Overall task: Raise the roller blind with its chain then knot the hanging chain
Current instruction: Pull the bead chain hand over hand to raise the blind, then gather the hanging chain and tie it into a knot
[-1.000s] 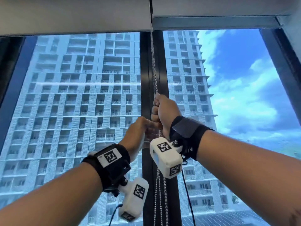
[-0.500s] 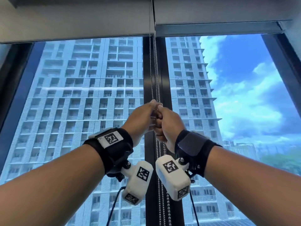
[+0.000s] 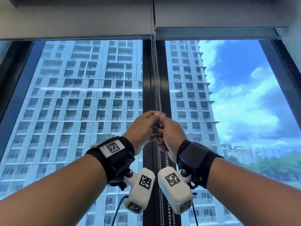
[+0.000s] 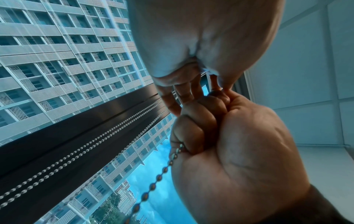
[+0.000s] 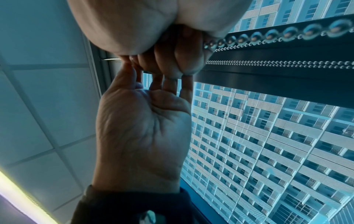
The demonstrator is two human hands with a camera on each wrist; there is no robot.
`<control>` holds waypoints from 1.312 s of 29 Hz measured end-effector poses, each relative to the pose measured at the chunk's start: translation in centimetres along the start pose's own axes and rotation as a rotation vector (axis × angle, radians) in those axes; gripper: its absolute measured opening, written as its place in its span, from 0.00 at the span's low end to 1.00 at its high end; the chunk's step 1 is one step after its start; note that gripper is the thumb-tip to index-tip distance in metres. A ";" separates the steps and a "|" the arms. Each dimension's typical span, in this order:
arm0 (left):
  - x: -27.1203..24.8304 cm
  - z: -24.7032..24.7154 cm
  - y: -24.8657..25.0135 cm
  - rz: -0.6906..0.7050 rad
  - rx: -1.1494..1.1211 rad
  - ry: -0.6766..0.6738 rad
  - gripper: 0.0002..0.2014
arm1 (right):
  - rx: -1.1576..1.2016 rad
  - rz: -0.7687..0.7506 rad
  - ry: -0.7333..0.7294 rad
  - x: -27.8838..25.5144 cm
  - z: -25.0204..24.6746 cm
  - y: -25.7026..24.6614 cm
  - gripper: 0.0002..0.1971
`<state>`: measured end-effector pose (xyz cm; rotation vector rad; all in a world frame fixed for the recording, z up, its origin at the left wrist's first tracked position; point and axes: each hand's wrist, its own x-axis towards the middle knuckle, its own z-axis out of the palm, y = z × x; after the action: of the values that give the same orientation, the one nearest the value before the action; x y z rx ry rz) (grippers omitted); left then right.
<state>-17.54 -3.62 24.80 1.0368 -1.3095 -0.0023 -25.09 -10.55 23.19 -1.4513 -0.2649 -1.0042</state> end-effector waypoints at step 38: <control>-6.7 -5.7 -13.4 -0.290 0.409 -0.139 0.15 | -1.087 0.061 -0.071 -4.9 -5.1 16.8 0.22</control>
<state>-8.12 -4.18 11.87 1.5945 -1.3016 -0.0274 -18.41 -16.26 7.23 -2.4470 0.3451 -1.0924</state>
